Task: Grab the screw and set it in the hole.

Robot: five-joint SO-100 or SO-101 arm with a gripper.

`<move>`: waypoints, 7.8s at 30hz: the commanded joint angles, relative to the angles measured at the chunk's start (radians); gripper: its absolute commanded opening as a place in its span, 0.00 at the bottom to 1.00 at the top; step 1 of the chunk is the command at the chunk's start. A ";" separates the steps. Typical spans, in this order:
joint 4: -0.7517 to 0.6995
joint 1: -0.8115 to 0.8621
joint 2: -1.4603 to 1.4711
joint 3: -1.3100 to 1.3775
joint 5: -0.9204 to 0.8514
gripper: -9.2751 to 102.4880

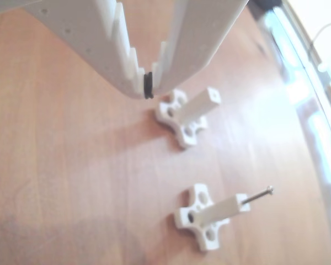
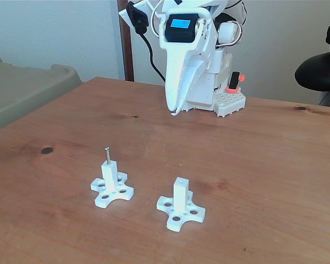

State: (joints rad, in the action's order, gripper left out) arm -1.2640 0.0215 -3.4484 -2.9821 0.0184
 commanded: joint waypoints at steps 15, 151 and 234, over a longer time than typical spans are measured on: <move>-0.054 0.002 -0.018 -0.017 -0.005 0.04; -0.103 0.141 1.769 1.419 0.078 0.18; -0.075 0.117 1.951 1.494 0.078 0.15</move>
State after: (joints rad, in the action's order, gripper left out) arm -1.3514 0.1442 -1.4818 -1.5739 0.0966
